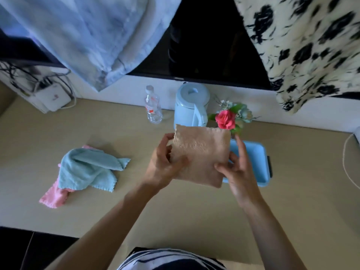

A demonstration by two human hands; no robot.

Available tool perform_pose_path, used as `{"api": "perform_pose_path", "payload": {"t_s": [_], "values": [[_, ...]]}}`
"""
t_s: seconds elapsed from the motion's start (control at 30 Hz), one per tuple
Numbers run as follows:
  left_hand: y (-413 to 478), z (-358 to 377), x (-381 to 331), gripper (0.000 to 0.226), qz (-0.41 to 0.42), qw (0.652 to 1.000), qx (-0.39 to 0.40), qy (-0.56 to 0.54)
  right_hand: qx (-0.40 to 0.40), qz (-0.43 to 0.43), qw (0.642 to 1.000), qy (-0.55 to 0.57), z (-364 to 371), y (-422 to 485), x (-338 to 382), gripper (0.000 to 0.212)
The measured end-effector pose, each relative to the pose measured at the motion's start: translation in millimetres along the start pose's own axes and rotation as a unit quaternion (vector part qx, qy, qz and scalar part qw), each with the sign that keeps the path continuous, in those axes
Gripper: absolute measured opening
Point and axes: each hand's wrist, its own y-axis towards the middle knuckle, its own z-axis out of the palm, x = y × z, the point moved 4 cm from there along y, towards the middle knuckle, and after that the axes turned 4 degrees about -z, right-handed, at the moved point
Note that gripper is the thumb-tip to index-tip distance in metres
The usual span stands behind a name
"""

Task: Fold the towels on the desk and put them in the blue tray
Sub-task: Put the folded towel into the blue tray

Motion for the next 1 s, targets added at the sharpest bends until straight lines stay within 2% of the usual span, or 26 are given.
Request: {"api": "perform_pose_path", "payload": {"t_s": [0.1, 0.13, 0.3, 0.4, 0.57, 0.7, 0.8, 0.9, 1.0], "values": [[7, 31, -15, 0.093, 0.031, 0.998, -0.025, 0.057, 0.033, -0.041, 0.997, -0.057, -38, 3, 17, 0.094], [11, 43, -18, 0.096, 0.046, 0.995, -0.026, 0.083, 0.042, -0.048, 0.995, -0.079, -50, 6, 20, 0.088], [39, 103, -5, 0.051, 0.064, 0.970, -0.021, 0.232, 0.045, -0.050, 0.974, -0.218, -110, 25, 4, 0.054], [54, 140, 14, 0.047, 0.039, 0.963, 0.033, 0.264, 0.028, -0.001, 0.946, -0.322, -140, 42, -7, 0.045], [83, 184, 51, 0.051, -0.030, 0.922, 0.103, 0.372, 0.093, 0.044, 0.853, -0.512, -156, 77, -42, 0.049], [104, 200, 76, 0.051, -0.052, 0.903, 0.114, 0.411, 0.145, 0.071, 0.798, -0.580, -154, 97, -66, 0.060], [114, 208, 91, 0.050, -0.061, 0.894, 0.113, 0.429, 0.156, 0.050, 0.761, -0.628, -144, 104, -76, 0.055], [122, 211, 109, 0.044, -0.100, 0.880, 0.124, 0.447, 0.183, 0.050, 0.738, -0.647, -136, 104, -91, 0.059], [127, 214, 123, 0.053, -0.129, 0.857, 0.151, 0.476, 0.187, 0.080, 0.746, -0.634, -132, 106, -103, 0.056]]}}
